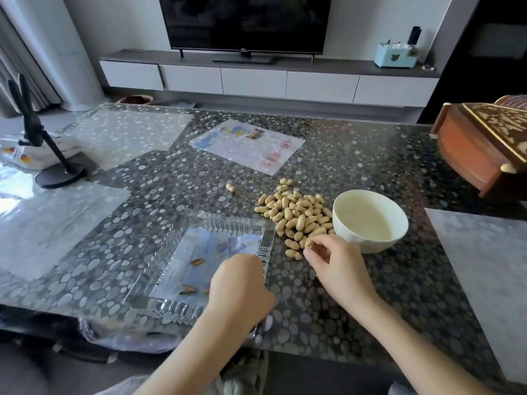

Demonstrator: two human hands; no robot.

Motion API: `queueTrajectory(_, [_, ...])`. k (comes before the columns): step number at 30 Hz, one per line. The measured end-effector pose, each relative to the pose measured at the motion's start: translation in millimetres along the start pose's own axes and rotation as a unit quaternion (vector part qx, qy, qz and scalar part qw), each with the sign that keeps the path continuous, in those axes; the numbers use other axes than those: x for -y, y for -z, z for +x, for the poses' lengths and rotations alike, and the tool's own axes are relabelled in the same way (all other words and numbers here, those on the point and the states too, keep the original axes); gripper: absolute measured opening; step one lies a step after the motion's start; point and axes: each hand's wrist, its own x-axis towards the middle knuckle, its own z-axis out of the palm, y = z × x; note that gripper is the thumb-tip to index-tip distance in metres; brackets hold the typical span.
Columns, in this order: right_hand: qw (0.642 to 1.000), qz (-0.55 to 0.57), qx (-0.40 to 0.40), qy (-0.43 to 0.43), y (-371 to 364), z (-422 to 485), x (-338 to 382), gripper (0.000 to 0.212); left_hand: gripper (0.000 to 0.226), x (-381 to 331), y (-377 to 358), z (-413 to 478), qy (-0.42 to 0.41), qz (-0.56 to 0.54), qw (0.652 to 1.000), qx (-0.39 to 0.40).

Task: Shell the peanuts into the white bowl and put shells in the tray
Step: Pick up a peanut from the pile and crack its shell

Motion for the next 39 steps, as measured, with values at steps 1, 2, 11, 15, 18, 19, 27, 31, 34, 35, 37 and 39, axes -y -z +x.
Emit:
queueTrajectory(1, [0.998,0.052,0.007,-0.027,1.2,-0.2,3.4,0.017,0.033,0.1,0.2,1.2,-0.001,0.0,1.0,0.005])
queueTrajectory(2, [0.992,0.111,0.021,-0.055,3.0,-0.5,8.3,0.017,0.036,0.4,2.0,1.7,-0.007,0.004,1.0,0.006])
queueTrajectory(11, [0.918,0.375,0.067,-0.111,0.9,-1.4,42.8,0.027,0.037,27.3,35.7,17.0,0.002,-0.468,0.883,0.026])
queueTrajectory(15, [0.904,0.413,0.085,-0.073,1.5,0.8,54.4,0.022,0.042,33.3,36.1,16.9,0.027,-0.651,0.736,0.185])
queueTrajectory(18, [0.897,0.428,0.1,-0.033,1.2,-0.8,62.3,0.024,0.027,33.0,35.9,14.4,0.012,-0.704,0.672,0.227])
queueTrajectory(19, [0.903,0.419,0.098,-0.019,0.7,-1.1,63.6,0.025,0.021,31.6,36.5,13.1,0.006,-0.723,0.65,0.234])
queueTrajectory(27, [0.951,0.292,0.061,0.082,-7.0,0.2,74.6,0.027,0.017,31.7,25.8,8.2,0.009,-0.805,0.552,0.217])
queueTrajectory(31, [0.984,0.132,0.028,0.118,-23.9,9.2,79.7,0.029,0.042,53.1,28.4,12.0,0.036,-0.715,0.69,0.108])
queueTrajectory(34, [0.986,0.133,0.029,0.095,-34.7,12.4,80.2,0.031,0.055,63.5,26.4,14.9,0.022,-0.651,0.759,-0.01])
queueTrajectory(35, [0.986,0.139,0.028,0.086,-38.2,11.8,80.0,0.031,0.054,63.7,25.9,15.0,0.008,-0.643,0.766,-0.012])
queueTrajectory(37, [0.987,0.147,0.024,0.068,-46.4,9.8,81.0,0.027,0.04,60.7,23.9,14.6,0.0,-0.649,0.76,0.005])
queueTrajectory(39, [0.987,0.152,0.02,0.055,-54.0,9.5,82.5,0.024,0.024,56.4,22.9,17.0,0.02,-0.649,0.76,0.002])
